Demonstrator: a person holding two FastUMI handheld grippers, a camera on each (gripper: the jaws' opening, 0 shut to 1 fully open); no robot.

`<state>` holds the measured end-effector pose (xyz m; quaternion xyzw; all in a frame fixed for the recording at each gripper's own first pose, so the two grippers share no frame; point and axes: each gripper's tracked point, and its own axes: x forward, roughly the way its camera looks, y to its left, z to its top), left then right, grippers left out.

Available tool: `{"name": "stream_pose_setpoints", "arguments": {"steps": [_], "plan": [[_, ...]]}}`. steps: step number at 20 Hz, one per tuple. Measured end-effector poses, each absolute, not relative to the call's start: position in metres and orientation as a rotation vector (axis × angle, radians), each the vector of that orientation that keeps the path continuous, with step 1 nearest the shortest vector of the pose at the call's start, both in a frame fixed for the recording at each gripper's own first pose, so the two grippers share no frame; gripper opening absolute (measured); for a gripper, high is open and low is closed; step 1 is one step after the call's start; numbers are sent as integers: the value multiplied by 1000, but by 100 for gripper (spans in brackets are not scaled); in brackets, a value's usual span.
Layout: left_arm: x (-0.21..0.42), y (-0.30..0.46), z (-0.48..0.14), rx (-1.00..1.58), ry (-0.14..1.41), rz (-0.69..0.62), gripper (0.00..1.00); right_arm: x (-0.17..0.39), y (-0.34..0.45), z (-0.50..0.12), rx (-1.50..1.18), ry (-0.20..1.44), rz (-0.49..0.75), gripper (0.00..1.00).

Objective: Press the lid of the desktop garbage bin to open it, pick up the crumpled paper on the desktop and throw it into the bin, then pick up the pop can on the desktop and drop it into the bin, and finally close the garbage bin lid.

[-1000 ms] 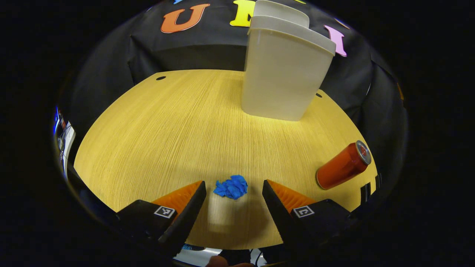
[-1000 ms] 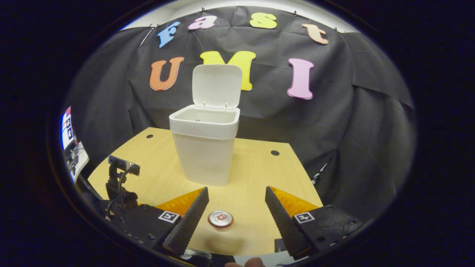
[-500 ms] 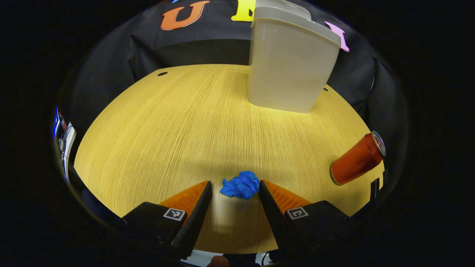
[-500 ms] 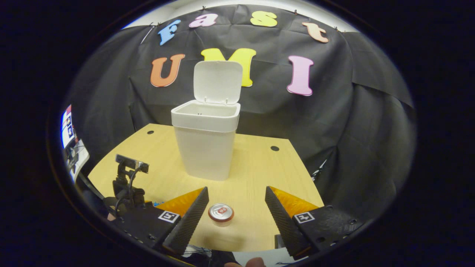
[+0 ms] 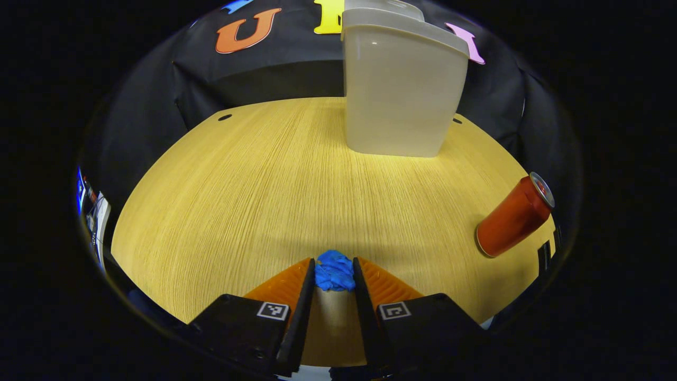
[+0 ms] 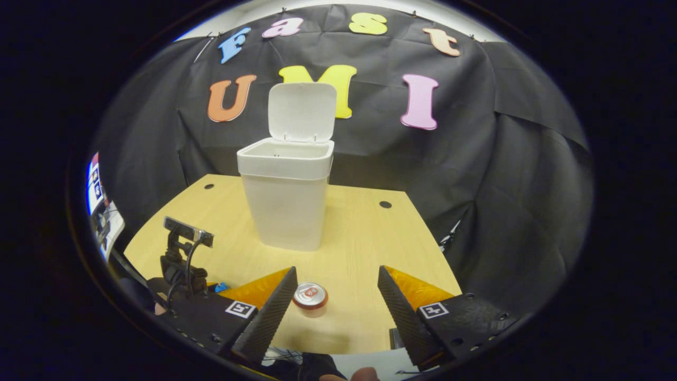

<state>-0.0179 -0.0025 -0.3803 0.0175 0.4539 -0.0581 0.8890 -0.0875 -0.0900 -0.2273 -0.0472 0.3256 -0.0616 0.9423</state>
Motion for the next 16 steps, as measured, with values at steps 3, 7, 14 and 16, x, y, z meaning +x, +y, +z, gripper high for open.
{"name": "stream_pose_setpoints", "arguments": {"steps": [3, 7, 14, 16], "plan": [[5, -4, -356, 29, 925, -102, 38, -89, -90, -229, -78, 667, -129, 98], [43, -9, -315, 9, 929, -95, 34, -90, -89, -231, -78, 666, -122, 96], [147, -35, -194, -6, 831, -109, 33, -95, -87, -241, -79, 672, -106, 96], [185, -44, -149, -12, 786, -116, 34, -98, -84, -247, -79, 680, -96, 98]]}}
